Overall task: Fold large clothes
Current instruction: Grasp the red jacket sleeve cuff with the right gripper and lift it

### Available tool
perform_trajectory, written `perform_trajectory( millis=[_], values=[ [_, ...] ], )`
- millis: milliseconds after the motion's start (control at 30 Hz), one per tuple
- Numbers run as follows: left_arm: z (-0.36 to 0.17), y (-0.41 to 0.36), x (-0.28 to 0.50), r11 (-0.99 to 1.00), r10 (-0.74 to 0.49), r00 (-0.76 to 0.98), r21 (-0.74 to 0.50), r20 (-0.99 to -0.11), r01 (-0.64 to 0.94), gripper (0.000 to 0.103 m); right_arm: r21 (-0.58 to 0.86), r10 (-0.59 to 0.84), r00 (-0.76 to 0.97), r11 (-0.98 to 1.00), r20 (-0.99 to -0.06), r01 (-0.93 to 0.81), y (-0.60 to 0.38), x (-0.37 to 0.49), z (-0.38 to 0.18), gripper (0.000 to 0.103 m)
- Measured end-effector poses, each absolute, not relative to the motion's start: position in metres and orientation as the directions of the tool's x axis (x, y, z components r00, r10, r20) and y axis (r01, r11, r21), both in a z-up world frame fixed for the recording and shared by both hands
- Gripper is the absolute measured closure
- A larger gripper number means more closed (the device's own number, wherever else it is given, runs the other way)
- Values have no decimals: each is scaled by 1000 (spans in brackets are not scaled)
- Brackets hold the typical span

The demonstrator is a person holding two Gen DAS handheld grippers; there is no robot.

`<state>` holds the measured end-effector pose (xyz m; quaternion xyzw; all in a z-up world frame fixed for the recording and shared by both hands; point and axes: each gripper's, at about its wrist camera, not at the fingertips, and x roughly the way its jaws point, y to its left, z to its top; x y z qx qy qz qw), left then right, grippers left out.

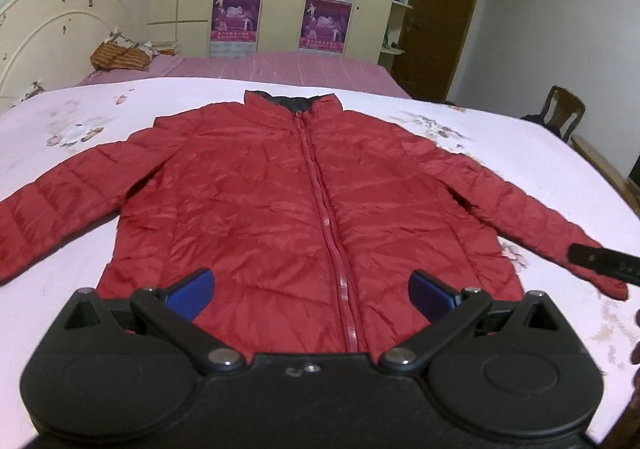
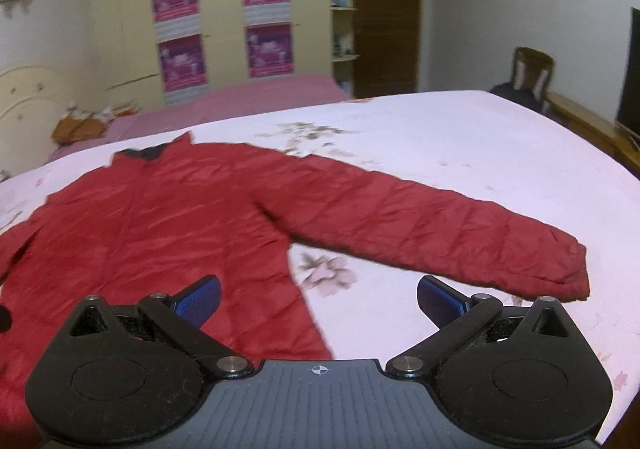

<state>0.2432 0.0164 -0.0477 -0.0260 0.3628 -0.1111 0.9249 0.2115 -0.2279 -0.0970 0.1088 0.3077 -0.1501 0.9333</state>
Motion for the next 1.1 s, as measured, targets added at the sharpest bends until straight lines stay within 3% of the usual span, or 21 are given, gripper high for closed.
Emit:
perform_trajectory(
  millis=[167, 367, 400, 433, 467, 733, 933, 1067, 1100],
  values=[
    [-61, -3, 260, 968, -238, 700, -108, -673, 226, 4, 122, -267, 746, 899, -610, 421, -260, 216, -107, 0],
    [-75, -34, 284, 963, -248, 676, -100, -694, 250, 5, 237, -293, 705, 801, -646, 550, -331, 214, -135, 1],
    [-77, -39, 289, 963, -243, 669, -95, -703, 250, 5, 257, -293, 699, 782, -652, 567, -343, 214, -141, 27],
    [-78, -44, 294, 964, -242, 664, -95, -708, 250, 5, 278, -284, 687, 761, -669, 586, -355, 214, -146, 42],
    [-79, -49, 299, 962, -246, 662, -98, -708, 254, 5, 304, -276, 680, 737, -680, 604, -365, 214, -151, 51],
    [-90, -76, 325, 963, -232, 643, -78, -730, 258, 5, 509, -201, 713, 573, -672, 642, -409, 194, -178, 50],
    [-97, -76, 333, 973, -193, 646, -59, -739, 223, 5, 590, -268, 748, 479, -608, 650, -435, 186, -181, 51],
    [-98, -66, 339, 981, -170, 652, -63, -739, 184, 5, 564, -339, 719, 454, -607, 690, -444, 189, -174, 51],
    [-97, -62, 341, 983, -165, 656, -65, -736, 174, 6, 538, -359, 707, 468, -610, 701, -443, 190, -172, 63]
  ],
)
